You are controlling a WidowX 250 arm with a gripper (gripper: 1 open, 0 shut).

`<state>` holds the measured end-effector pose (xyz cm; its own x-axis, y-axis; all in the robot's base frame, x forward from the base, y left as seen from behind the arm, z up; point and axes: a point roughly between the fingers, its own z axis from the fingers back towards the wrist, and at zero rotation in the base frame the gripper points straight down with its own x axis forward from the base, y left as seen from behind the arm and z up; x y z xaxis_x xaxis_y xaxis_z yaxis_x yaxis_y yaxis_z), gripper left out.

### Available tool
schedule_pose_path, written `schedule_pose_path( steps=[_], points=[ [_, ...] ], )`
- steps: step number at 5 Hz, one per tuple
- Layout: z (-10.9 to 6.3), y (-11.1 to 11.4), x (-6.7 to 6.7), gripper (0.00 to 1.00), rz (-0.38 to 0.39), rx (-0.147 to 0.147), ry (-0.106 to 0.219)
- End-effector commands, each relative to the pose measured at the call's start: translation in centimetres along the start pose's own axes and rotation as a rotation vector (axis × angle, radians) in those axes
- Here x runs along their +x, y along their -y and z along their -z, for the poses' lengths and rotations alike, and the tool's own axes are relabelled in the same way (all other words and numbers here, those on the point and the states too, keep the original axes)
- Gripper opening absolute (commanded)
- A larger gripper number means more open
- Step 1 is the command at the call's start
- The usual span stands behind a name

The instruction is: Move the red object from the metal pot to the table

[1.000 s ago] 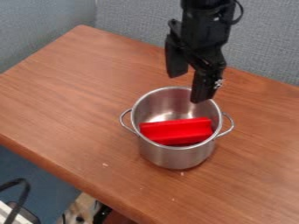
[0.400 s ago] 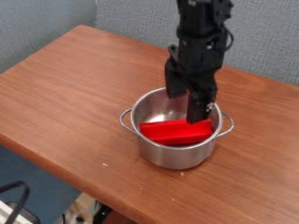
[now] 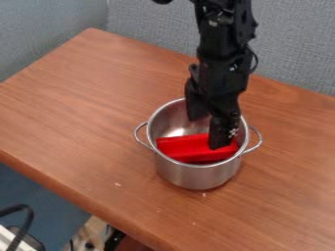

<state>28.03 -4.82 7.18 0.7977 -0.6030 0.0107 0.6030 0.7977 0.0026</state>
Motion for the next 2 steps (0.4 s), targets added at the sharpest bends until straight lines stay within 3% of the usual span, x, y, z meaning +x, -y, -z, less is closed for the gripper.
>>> schedule_pose_path(
  steps=[1, 2],
  points=[
    [-0.15, -0.35, -0.02, 1.0, 0.0, 0.015, 0.022],
    [0.14, -0.38, -0.06, 1.0, 0.008, 0.019, 0.023]
  ],
)
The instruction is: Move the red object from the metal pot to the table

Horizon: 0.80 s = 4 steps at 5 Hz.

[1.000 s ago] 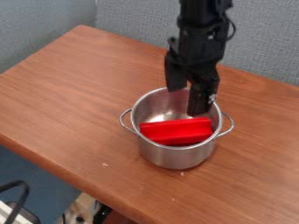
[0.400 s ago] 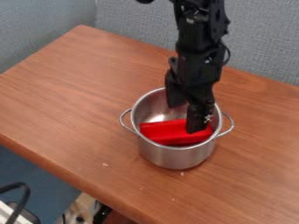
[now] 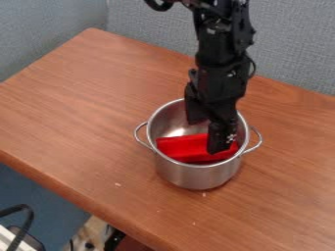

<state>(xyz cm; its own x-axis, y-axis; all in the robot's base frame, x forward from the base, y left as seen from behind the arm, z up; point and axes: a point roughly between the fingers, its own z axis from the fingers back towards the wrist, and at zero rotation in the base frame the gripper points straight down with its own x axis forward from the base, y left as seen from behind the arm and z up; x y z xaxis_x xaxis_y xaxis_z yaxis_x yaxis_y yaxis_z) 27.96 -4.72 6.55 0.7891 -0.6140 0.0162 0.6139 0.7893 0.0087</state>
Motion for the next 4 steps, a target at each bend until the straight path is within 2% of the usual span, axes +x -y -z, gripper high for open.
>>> schedule_pose_path(
  steps=[1, 4],
  points=[
    [-0.3, -0.39, -0.02, 1.0, -0.003, 0.012, 0.015],
    [0.18, -0.61, -0.23, 1.0, -0.006, 0.003, 0.009]
  ],
)
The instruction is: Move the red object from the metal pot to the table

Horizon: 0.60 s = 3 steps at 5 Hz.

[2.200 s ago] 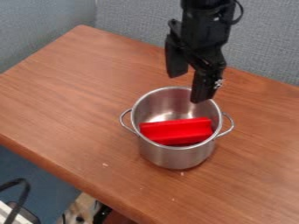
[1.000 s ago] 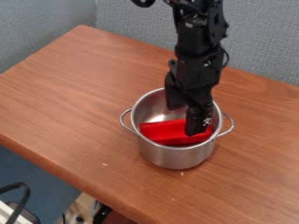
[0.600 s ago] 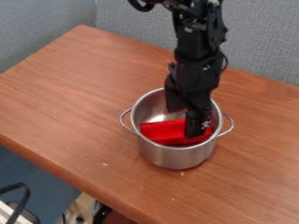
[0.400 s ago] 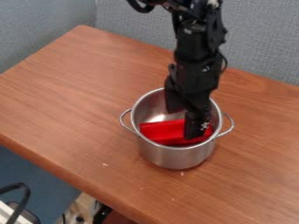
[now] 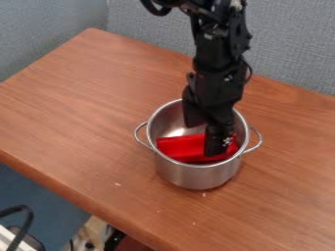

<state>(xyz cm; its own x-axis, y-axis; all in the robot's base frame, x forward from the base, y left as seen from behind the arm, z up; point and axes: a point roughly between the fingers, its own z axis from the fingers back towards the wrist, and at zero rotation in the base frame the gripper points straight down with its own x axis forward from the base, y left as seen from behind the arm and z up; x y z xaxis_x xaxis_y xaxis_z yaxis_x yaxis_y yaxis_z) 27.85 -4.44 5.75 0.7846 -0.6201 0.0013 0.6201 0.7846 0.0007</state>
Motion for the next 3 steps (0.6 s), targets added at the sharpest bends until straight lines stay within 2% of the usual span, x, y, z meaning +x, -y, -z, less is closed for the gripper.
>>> schedule_pose_path(
  steps=[1, 3],
  points=[
    [-0.5, -0.51, -0.03, 1.0, -0.017, 0.007, 0.021],
    [-0.27, -0.69, -0.06, 1.0, -0.025, 0.001, 0.017]
  ],
)
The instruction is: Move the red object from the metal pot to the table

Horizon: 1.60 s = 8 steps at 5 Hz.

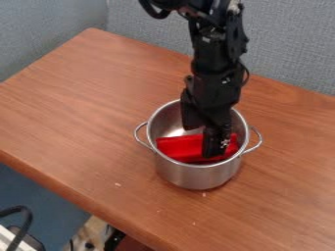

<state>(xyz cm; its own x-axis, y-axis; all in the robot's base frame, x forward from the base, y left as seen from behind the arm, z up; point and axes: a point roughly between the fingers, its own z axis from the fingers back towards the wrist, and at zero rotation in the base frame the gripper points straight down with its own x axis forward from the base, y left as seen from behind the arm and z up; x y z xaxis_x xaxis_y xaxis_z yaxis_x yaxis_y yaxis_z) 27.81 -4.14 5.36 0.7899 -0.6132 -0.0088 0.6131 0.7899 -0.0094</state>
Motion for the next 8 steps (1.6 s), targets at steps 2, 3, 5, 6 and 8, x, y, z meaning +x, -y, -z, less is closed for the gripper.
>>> schedule_pose_path(
  steps=[2, 3, 5, 6, 8],
  points=[
    [-0.5, -0.7, 0.1, 1.0, -0.026, 0.008, 0.024],
    [-0.4, -0.8, 0.1, 1.0, -0.032, 0.006, 0.022],
    [-0.2, -1.0, 0.1, 0.0, -0.038, 0.003, 0.016],
    [-0.2, -1.0, 0.0, 0.0, -0.041, 0.002, 0.016],
    [-1.5, -1.6, -0.5, 0.0, -0.076, 0.014, 0.043]
  ],
)
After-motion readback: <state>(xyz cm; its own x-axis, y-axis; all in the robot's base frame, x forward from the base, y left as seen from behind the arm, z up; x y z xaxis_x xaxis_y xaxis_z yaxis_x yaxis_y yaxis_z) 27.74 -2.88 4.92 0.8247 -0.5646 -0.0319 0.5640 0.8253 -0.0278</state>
